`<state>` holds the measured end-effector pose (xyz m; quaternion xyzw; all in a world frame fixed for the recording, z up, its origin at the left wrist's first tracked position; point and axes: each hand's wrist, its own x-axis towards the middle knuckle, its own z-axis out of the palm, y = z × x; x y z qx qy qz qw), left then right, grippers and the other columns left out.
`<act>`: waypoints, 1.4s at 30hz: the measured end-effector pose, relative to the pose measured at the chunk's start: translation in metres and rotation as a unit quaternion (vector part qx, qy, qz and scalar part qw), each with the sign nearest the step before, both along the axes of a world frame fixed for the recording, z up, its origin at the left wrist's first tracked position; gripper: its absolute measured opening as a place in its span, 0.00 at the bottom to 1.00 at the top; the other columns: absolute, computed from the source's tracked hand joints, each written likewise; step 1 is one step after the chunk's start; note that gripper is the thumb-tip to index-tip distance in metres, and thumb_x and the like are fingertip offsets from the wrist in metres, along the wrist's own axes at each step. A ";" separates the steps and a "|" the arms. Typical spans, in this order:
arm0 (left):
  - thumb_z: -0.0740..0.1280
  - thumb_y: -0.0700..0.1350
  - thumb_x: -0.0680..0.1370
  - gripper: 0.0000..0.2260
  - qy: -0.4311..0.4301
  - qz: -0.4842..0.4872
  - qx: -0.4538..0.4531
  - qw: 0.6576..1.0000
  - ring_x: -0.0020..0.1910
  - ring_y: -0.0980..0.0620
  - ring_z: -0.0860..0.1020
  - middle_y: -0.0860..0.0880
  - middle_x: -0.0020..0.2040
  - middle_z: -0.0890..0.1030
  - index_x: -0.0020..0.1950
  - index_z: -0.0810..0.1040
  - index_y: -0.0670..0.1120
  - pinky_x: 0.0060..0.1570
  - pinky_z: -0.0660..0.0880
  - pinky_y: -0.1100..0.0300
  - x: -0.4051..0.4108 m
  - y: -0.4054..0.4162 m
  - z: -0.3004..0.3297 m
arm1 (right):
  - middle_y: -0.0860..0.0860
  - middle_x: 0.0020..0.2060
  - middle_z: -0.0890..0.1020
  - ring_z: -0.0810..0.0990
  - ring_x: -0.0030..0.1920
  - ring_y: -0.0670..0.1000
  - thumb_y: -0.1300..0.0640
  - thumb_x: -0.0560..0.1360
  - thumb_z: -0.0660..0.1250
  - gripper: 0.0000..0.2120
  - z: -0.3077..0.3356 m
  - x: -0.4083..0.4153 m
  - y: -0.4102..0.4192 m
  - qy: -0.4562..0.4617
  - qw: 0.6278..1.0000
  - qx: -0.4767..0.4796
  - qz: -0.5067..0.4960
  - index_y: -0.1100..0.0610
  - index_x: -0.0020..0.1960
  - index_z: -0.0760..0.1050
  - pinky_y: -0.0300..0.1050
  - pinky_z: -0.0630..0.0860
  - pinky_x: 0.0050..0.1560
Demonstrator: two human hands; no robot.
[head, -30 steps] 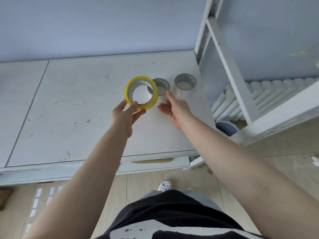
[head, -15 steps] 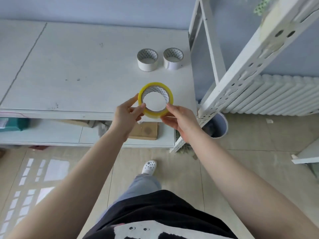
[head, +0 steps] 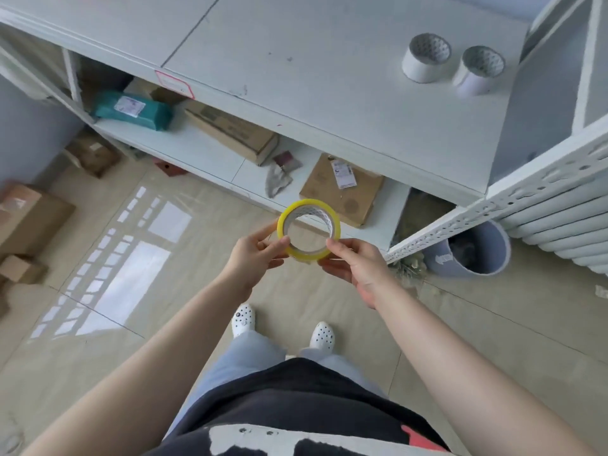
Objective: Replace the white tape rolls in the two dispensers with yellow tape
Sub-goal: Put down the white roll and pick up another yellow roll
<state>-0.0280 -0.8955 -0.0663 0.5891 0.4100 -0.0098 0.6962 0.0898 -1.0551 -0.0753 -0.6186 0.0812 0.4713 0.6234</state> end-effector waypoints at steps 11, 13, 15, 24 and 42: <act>0.70 0.47 0.75 0.21 0.009 0.106 -0.021 0.994 0.48 0.46 0.82 0.45 0.41 0.82 0.69 0.74 0.49 0.50 0.78 0.57 -0.145 0.118 -0.015 | 0.58 0.41 0.83 0.84 0.43 0.56 0.58 0.73 0.71 0.08 -0.012 -0.111 0.144 -0.004 0.992 -0.024 0.127 0.61 0.48 0.76 0.45 0.82 0.48; 0.71 0.46 0.75 0.22 0.009 0.112 -0.017 0.993 0.47 0.47 0.82 0.46 0.41 0.82 0.68 0.74 0.50 0.49 0.79 0.58 -0.171 0.147 -0.018 | 0.59 0.42 0.83 0.84 0.43 0.57 0.59 0.74 0.71 0.08 -0.016 -0.134 0.174 -0.002 0.990 -0.023 0.138 0.62 0.48 0.76 0.45 0.82 0.48; 0.70 0.46 0.75 0.21 0.007 0.125 -0.014 0.992 0.46 0.48 0.82 0.46 0.40 0.82 0.68 0.74 0.52 0.50 0.79 0.59 -0.193 0.173 -0.018 | 0.59 0.42 0.83 0.84 0.42 0.56 0.59 0.74 0.70 0.07 -0.018 -0.154 0.204 0.004 0.988 -0.021 0.153 0.62 0.48 0.76 0.44 0.82 0.47; 0.70 0.44 0.75 0.22 -0.009 0.206 -0.042 0.978 0.46 0.48 0.81 0.46 0.41 0.83 0.69 0.73 0.51 0.52 0.79 0.57 -0.252 0.269 -0.018 | 0.59 0.44 0.83 0.85 0.43 0.55 0.57 0.74 0.70 0.17 -0.022 -0.197 0.322 0.013 0.975 -0.014 0.220 0.66 0.59 0.74 0.45 0.82 0.51; 0.71 0.43 0.75 0.22 0.002 0.288 -0.043 0.957 0.45 0.49 0.82 0.45 0.44 0.84 0.69 0.73 0.51 0.48 0.79 0.59 -0.253 0.487 -0.022 | 0.61 0.45 0.83 0.84 0.44 0.58 0.59 0.73 0.71 0.23 -0.022 -0.182 0.571 0.014 0.950 -0.032 0.311 0.71 0.62 0.70 0.46 0.83 0.50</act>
